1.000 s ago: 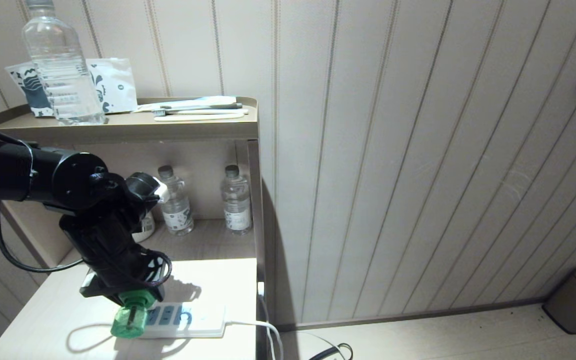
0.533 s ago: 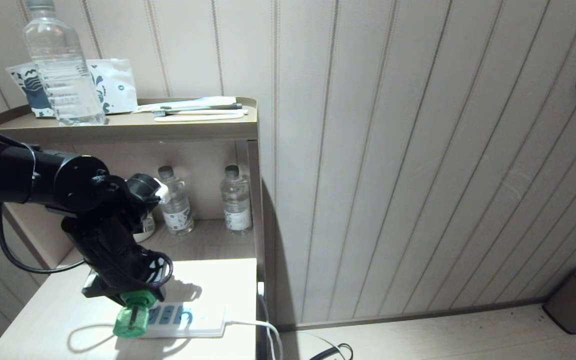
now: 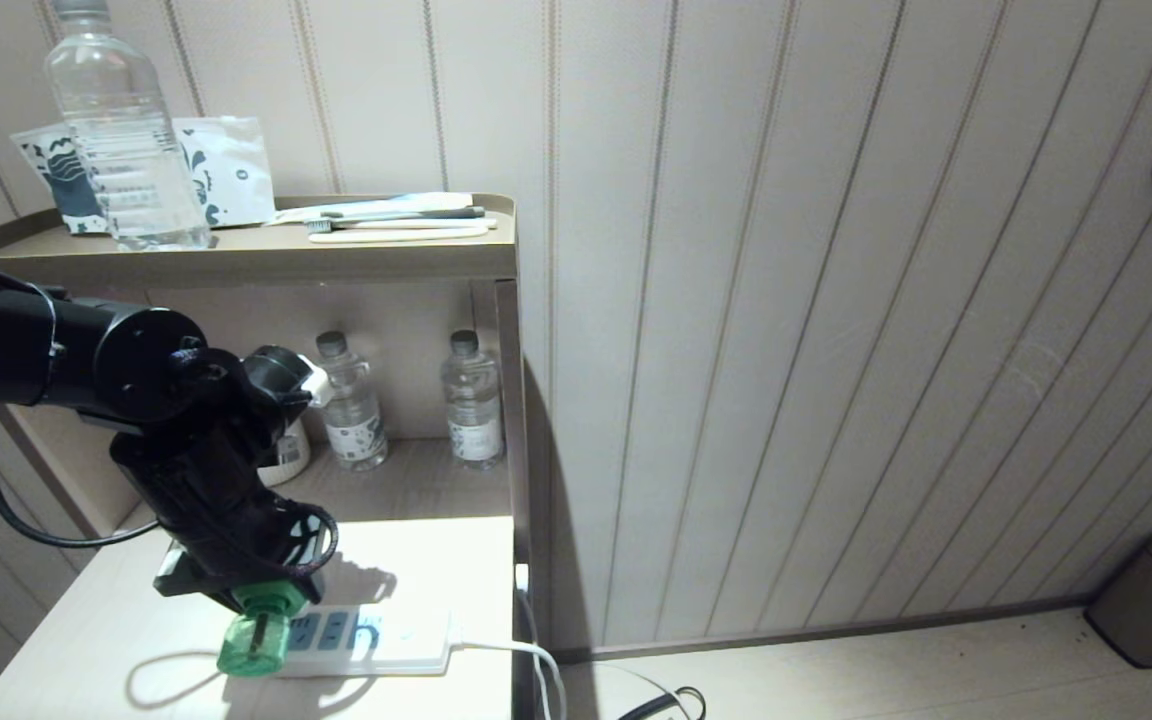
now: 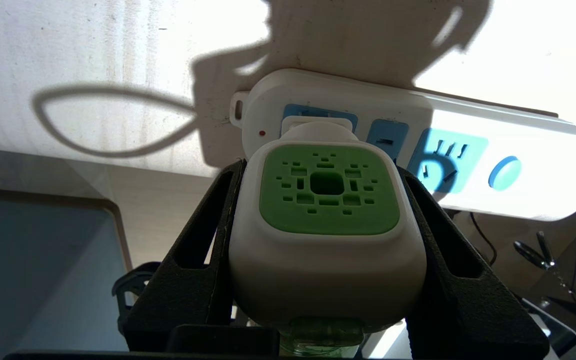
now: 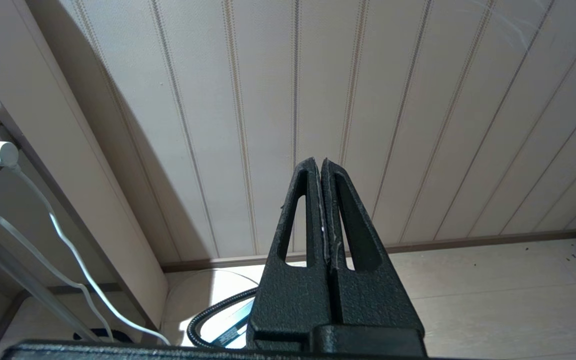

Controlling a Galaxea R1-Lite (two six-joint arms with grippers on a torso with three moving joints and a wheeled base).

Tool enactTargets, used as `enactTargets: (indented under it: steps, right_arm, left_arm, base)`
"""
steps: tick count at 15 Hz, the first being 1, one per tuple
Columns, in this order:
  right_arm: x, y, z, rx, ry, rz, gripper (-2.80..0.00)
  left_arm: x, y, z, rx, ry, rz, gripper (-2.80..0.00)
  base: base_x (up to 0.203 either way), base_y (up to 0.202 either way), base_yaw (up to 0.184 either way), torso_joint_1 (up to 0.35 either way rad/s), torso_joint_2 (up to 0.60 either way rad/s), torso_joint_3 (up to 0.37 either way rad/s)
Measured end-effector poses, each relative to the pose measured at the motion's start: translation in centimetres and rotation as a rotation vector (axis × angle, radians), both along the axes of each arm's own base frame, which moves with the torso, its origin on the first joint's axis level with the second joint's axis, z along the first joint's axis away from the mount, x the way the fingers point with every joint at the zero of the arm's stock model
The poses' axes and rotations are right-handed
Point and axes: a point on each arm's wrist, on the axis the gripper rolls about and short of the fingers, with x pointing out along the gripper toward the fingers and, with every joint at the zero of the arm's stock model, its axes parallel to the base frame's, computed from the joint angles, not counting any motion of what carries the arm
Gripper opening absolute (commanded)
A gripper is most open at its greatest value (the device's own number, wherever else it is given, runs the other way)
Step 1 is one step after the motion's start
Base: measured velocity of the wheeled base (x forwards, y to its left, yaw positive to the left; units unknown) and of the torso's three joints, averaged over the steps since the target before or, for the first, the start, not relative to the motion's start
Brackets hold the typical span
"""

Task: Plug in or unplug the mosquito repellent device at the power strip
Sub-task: Insert the plug into the socket

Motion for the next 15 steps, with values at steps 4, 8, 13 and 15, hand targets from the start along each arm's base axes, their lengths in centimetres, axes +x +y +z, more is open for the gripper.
enactTargets:
  steps: [4,8,13,15]
  right_arm:
    - [0.0,0.0,0.0,0.0,0.0,0.0,-2.8]
    - [0.0,0.0,0.0,0.0,0.0,0.0,-2.8]
    - [0.0,0.0,0.0,0.0,0.0,0.0,-2.8]
    - [0.0,0.0,0.0,0.0,0.0,0.0,-2.8]
  left_arm:
    - [0.08,-0.12,-0.13,-0.006,0.001,-0.002,-2.8]
    - [0.03,-0.17,-0.37,-0.003,0.01,-0.001,-2.8]
    - [-0.24,-0.06,-0.49,0.001,0.017,-0.001,-2.8]
    - [-0.33,-0.03,-0.44,0.002,0.017,-0.002,-2.8]
  base:
    - [0.0,0.0,0.0,0.0,0.0,0.0]
    - [0.0,0.0,0.0,0.0,0.0,0.0]
    - [0.0,0.0,0.0,0.0,0.0,0.0]
    - [0.0,0.0,0.0,0.0,0.0,0.0]
